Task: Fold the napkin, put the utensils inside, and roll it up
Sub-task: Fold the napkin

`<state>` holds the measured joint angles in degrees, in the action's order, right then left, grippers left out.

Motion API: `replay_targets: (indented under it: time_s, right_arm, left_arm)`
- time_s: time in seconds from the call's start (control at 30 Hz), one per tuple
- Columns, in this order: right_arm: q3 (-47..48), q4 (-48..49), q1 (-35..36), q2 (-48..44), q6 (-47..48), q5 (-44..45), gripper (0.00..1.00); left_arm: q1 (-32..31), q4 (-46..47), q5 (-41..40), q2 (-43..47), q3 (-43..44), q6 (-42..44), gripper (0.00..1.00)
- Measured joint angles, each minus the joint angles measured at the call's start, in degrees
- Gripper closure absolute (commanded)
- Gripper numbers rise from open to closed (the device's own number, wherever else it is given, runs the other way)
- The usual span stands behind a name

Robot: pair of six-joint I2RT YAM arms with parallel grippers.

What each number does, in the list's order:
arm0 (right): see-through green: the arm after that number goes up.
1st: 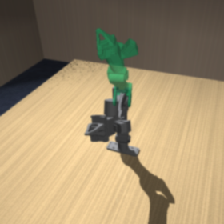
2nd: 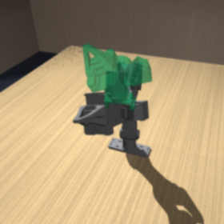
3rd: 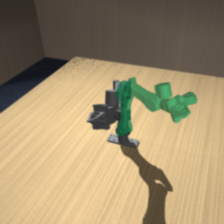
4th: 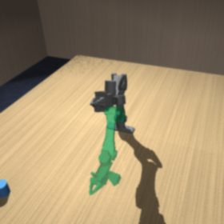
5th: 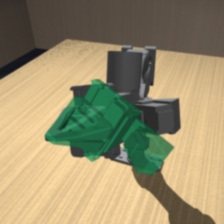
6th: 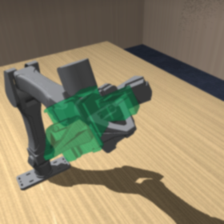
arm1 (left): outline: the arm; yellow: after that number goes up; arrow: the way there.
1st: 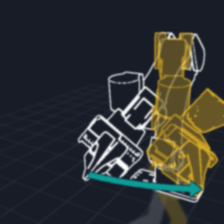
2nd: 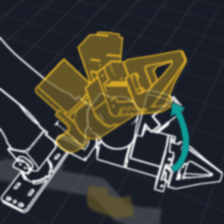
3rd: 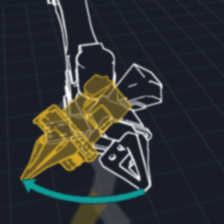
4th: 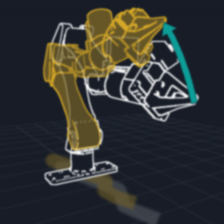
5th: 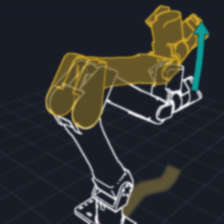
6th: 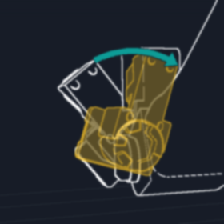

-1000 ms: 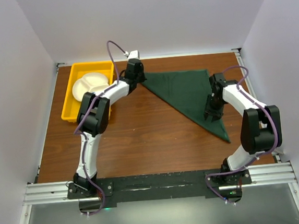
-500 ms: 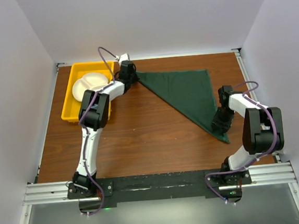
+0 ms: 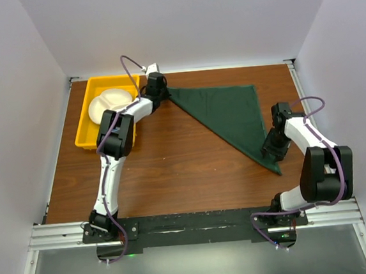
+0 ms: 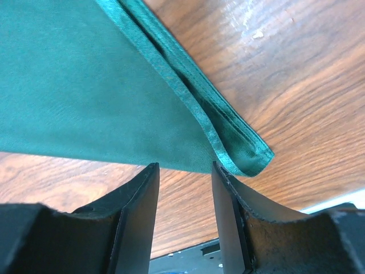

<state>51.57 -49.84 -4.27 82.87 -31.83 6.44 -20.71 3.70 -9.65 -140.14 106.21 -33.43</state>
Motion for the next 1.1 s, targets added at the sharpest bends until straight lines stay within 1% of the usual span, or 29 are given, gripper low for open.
replay_targets:
  time_s: [0.27,0.43,0.6,0.67,0.7,0.77,0.8,0.9,0.97,1.0,1.03,1.1]
  right_arm:
    - [-3.37,0.79,-2.23,5.79,-3.02,1.27,0.56]
    - [-3.17,0.37,-3.56,6.27,-3.87,0.46,0.55]
    - [-2.71,0.11,-3.13,5.4,-1.95,0.55,0.48]
    - [-1.31,-0.48,-1.7,4.52,-1.03,0.83,0.44]
    - [0.15,-0.74,-0.33,4.04,-0.55,1.07,0.42]
    - [3.89,-1.18,2.99,4.0,0.0,1.33,0.39]
    - [5.81,-0.92,4.55,4.15,0.37,1.25,0.34]
    - [11.5,-0.9,8.46,5.09,1.49,0.85,0.24]
    - [13.53,-0.79,9.16,6.08,1.9,-0.13,0.22]
    - [14.12,-0.74,9.16,6.51,1.92,-0.5,0.2]
    - [14.4,-0.76,9.03,6.82,1.86,-0.81,0.16]
    - [14.43,-0.94,8.61,7.13,0.98,-1.05,0.11]
  left_arm:
    - [1.25,0.04,0.09,-0.94,0.46,-0.5,1.0]
    - [2.4,0.22,0.48,-1.99,1.9,-0.87,1.0]
    - [2.69,-1.42,-0.04,-1.99,2.75,0.7,1.0]
    - [2.69,-2.86,-0.13,-1.99,3.82,1.88,0.91]
    - [2.69,-3.87,0.09,-1.99,4.76,2.62,0.79]
    - [2.69,-5.25,0.79,-1.95,6.34,3.5,0.7]
    - [2.69,-5.84,1.6,-1.86,7.17,3.65,0.63]
    - [2.64,-8.35,5.44,-0.72,8.98,3.23,0.54]
    - [2.29,-10.91,7.91,1.38,9.09,2.97,0.52]
    - [1.97,-12.5,8.46,2.73,9.09,3.02,0.51]
    - [1.55,-14.38,8.81,4.42,9.07,3.04,0.5]
    - [0.0,-16.9,9.35,10.16,6.23,3.02,0.47]
